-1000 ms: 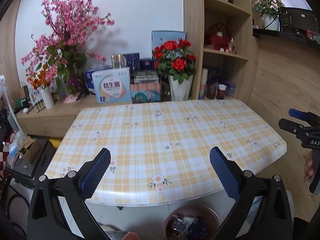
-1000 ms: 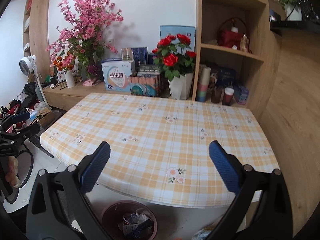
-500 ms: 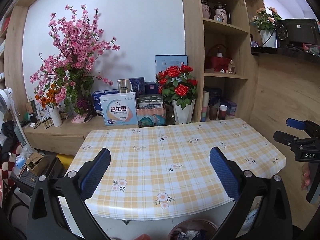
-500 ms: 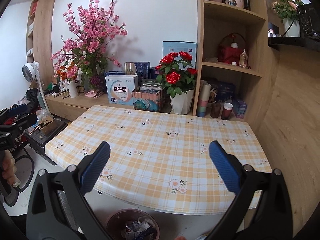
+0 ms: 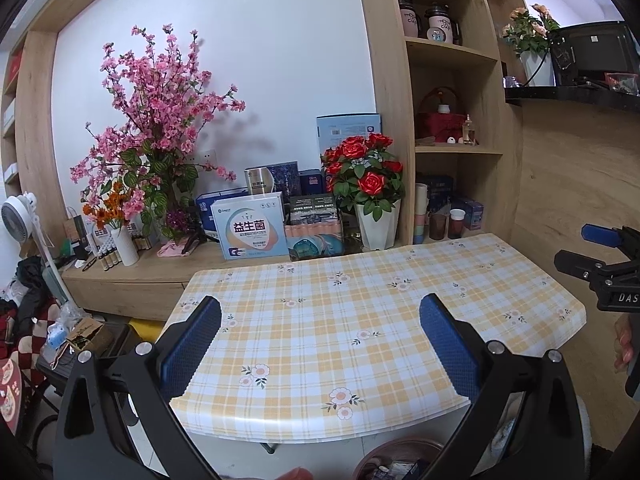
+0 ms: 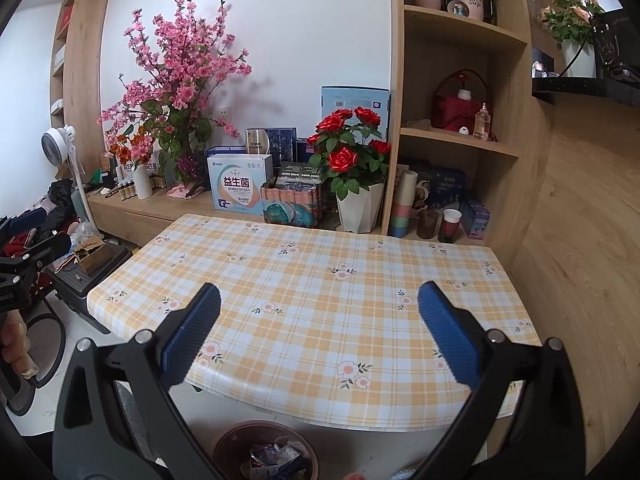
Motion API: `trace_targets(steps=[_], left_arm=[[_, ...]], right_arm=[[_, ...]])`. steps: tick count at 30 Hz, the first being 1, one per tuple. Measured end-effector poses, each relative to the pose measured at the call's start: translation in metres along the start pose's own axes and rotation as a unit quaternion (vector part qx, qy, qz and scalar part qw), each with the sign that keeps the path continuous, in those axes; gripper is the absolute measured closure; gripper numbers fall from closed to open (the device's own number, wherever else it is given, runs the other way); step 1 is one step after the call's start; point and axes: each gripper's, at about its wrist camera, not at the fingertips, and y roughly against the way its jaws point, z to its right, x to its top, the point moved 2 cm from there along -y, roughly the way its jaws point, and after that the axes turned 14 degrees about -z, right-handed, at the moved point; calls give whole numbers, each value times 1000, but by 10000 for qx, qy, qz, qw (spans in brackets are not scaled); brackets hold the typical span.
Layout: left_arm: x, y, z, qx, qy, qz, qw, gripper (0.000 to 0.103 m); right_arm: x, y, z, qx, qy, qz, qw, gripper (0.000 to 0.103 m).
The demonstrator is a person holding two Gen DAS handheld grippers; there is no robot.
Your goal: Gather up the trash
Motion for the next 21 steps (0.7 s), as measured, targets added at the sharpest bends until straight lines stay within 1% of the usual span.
trace_targets(steps=[5,12,21], left_arm=[[-1,-1,-6,-35,122,-46,9999,6],[-4,-1,-5,-175,108,-65,9998,6],[-5,0,-4,-122,141,-68,9998,6]], right_arm=[[0,0,0,1,-2,-9,10000,6],[0,0,1,3,1,-7,10000,6],[0,0,1,1,1,-1,10000,6]])
